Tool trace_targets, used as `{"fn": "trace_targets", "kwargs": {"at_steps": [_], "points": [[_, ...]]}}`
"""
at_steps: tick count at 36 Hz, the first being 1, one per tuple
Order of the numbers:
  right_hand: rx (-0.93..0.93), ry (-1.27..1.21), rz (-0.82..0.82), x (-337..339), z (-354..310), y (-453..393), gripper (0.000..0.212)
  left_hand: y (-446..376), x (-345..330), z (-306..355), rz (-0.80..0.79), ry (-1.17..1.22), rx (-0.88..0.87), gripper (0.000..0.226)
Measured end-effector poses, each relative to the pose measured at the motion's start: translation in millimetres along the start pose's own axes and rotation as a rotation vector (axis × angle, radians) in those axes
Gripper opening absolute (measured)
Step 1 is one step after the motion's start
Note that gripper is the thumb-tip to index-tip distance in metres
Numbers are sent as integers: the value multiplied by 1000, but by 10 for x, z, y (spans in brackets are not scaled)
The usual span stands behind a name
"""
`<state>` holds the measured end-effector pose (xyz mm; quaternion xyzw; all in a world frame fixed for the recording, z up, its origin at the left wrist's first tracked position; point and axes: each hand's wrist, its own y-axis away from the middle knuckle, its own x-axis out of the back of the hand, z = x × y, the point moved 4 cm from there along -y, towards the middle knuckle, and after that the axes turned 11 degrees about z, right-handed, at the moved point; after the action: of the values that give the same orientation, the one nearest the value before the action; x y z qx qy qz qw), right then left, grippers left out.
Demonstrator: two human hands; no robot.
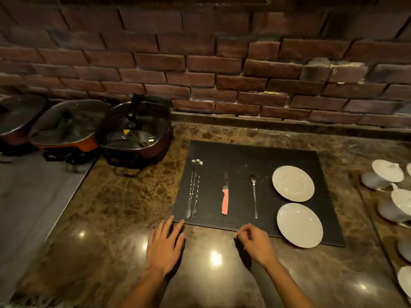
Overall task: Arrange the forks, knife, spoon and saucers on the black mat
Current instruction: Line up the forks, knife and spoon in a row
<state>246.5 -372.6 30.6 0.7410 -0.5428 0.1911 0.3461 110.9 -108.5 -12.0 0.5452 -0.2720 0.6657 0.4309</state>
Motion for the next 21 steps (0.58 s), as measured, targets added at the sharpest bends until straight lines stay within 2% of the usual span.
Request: {"fn": "trace_targets", "kwargs": {"at_steps": [4, 8, 14, 17, 21], "points": [[-27, -38, 25, -371, -337, -42, 10, -281, 4, -370, -30, 17, -24, 72], [-73, -37, 52, -683, -595, -153, 14, -581, -11, -640, -74, 12, -53, 54], [-96, -32, 76, -1013, -898, -407, 13, -963, 50, -753, -67, 1, -119, 67], [-99, -6, 69, -1122, -1039, -567, 14, -1164, 92, -728, -15, 76, -133, 62], [-102, 23, 94, -1189, -1193, -804, 14, -1447, -61, -739, -116, 53, -166, 61]]}}
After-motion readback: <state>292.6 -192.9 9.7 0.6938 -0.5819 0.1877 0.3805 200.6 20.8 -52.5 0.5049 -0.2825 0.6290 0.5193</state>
